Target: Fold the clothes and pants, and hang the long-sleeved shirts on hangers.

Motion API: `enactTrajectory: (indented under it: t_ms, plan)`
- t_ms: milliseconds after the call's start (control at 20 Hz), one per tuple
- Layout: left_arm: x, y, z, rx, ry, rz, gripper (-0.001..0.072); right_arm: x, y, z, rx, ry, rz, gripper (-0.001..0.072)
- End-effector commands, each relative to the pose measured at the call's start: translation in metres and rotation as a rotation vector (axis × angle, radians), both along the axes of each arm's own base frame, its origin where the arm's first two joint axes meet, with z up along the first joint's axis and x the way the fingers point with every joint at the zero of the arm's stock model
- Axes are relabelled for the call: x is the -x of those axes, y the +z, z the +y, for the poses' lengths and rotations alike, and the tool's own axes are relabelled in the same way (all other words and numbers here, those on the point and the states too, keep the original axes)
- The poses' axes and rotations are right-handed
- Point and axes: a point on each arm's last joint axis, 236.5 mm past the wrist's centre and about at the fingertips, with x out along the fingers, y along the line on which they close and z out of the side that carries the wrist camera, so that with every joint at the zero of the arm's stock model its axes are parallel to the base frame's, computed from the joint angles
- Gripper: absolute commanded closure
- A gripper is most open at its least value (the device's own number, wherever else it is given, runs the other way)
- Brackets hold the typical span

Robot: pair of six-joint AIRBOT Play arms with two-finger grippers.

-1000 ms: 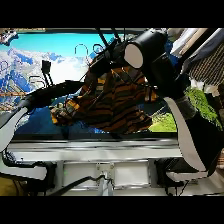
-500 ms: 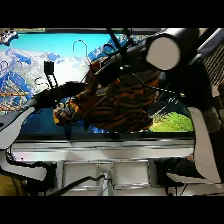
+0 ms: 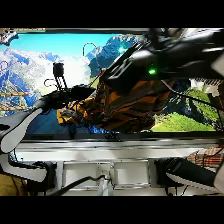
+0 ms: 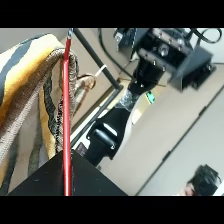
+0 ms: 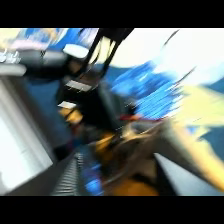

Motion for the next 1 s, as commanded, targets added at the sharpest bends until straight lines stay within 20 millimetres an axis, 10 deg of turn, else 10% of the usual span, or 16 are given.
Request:
enactTrajectory:
  t_ms: [0, 250, 950]
  plan:
    - [0.010, 0.009, -0.005, 0.012, -0.020, -0.023, 0.0697, -0.021, 0.041, -0.059, 0.114, -0.100, -0.298, 0.0341]
    - [0.027, 0.023, -0.007, -0.002, -0.047, -0.085, 0.0698, -0.029, 0.042, -0.100, 0.410, 0.000, -0.497, 0.0073]
    - [0.030, 0.024, -0.007, -0.012, -0.066, -0.073, 0.0695, -0.020, -0.089, -0.060, 0.438, 0.224, -0.122, 0.0080]
